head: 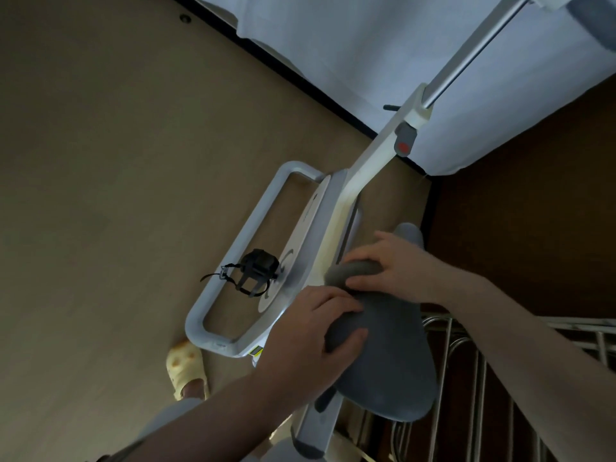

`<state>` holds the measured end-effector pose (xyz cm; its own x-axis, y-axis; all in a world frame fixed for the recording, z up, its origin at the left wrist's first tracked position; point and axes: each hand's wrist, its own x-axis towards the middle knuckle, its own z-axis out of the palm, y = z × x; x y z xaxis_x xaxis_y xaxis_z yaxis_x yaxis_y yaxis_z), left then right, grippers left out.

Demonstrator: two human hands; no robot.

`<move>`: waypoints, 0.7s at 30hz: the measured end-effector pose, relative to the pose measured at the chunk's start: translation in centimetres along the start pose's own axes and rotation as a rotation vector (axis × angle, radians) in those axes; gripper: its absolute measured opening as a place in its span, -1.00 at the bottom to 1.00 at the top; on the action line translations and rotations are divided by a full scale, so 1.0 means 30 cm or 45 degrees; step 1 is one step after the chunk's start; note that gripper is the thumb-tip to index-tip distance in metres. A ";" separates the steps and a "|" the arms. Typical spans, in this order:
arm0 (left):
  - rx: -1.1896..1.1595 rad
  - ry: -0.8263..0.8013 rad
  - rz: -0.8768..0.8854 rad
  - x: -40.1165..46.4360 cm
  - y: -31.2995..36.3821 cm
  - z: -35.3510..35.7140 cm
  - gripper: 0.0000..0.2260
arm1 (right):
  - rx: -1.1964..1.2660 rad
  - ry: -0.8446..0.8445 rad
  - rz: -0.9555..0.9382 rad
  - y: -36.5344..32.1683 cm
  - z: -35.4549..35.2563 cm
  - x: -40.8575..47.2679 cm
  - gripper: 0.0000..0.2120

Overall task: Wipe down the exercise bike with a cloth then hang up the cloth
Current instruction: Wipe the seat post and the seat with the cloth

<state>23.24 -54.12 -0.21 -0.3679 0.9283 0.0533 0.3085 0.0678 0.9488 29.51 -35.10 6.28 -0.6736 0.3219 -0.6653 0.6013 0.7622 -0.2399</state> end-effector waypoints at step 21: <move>0.126 -0.067 0.068 0.026 -0.009 -0.024 -0.76 | -0.302 0.792 -0.052 0.065 0.109 -0.164 -0.66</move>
<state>22.23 -53.66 -0.21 -0.3031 0.9492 0.0843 0.4126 0.0510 0.9095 35.41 -37.04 6.77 -0.8591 0.4998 -0.1099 0.5067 0.8608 -0.0467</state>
